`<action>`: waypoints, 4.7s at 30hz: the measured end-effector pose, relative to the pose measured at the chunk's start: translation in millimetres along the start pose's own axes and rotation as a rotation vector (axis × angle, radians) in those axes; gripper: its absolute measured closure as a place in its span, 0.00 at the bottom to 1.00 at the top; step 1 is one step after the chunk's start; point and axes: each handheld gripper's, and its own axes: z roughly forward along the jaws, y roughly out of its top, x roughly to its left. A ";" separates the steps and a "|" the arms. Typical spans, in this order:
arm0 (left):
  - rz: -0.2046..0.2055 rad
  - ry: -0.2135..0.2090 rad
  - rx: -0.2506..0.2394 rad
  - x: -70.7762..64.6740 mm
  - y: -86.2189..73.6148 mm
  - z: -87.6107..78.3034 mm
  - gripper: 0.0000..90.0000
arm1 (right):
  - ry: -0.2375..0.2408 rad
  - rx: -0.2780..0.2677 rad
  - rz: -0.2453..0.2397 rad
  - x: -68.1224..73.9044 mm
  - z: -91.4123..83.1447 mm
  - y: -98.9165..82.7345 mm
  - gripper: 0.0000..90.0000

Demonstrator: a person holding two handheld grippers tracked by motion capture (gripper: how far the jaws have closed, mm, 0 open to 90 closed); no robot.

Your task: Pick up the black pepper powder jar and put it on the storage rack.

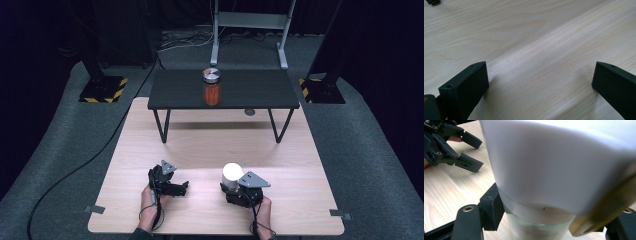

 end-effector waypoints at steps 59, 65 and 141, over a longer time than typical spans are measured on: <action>-0.001 -0.001 0.000 0.2 0.1 0.0 0.00 | -0.094 -0.022 0.070 -27.1 -32.9 17.8 0.33; -0.001 -0.001 0.001 0.2 0.1 0.0 0.00 | -0.100 -0.024 0.068 -29.3 -35.1 20.7 0.33; 0.000 -0.001 0.001 0.3 0.1 0.0 0.00 | -0.097 -0.052 0.035 -68.7 -46.6 95.0 0.33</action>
